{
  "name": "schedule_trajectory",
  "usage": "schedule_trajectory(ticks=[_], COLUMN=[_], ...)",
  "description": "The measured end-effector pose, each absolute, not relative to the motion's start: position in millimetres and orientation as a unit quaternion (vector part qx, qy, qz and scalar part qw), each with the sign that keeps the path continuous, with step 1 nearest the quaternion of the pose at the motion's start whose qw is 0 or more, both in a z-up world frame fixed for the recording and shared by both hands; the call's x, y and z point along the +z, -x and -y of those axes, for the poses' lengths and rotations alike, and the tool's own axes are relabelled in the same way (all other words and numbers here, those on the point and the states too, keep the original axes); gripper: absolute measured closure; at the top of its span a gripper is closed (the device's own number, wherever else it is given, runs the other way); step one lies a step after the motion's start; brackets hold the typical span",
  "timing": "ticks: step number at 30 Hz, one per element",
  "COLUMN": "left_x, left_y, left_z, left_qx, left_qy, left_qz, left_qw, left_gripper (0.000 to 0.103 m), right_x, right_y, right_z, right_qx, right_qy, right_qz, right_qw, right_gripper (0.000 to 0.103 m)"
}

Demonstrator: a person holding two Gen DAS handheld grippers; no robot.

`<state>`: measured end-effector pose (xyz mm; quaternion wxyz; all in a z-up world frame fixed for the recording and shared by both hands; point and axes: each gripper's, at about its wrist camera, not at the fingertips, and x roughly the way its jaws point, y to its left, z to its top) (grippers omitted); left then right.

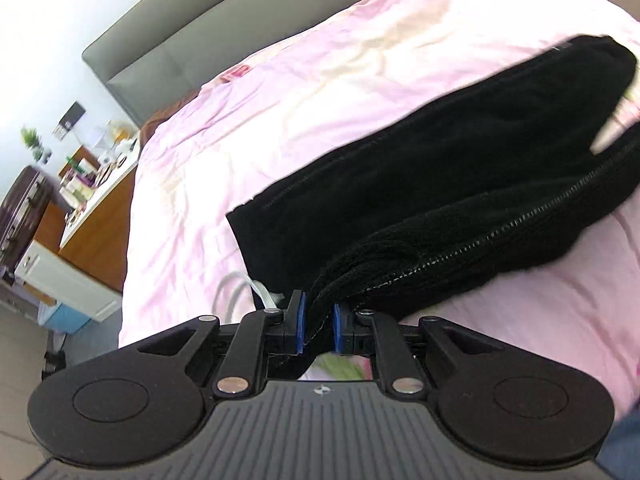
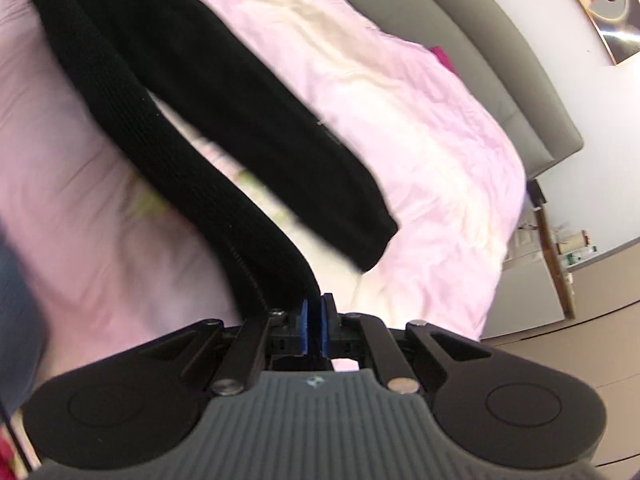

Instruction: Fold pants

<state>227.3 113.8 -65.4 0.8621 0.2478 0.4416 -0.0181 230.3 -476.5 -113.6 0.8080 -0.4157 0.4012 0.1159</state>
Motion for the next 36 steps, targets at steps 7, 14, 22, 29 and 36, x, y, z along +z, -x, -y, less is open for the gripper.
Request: schedule_trajectory(ticks=[7,14,22,29,36], left_x=[-60,-105,-166,-145,-135], left_y=[-313,-410,-463,-448,-478], left_z=[-110,-126,-126,-129,-127], left_qx=[0.008,0.042,0.059,0.040,0.055], left_qy=[-0.246,-0.219,-0.206,-0.203,-0.192], left_qz=[-0.463,-0.510,-0.550,-0.514,-0.494], left_qw=[0.852,0.831,0.807,0.832,0.846], left_gripper=[0.089,0.089,0.089,0.091,0.092], right_x=[-116,-147,-221,-230,-199], right_y=[-325,-457,-533,-535,-555], right_z=[462,451,438,439,449], right_qx=[0.088,0.073,0.076,0.087,0.074], right_qy=[0.418,0.379,0.388,0.389,0.333], right_qz=[-0.431,-0.473,-0.512,-0.510,-0.510], right_qw=[0.795,0.792,0.762,0.762,0.790], right_gripper=[0.103,0.103,0.103,0.103,0.103])
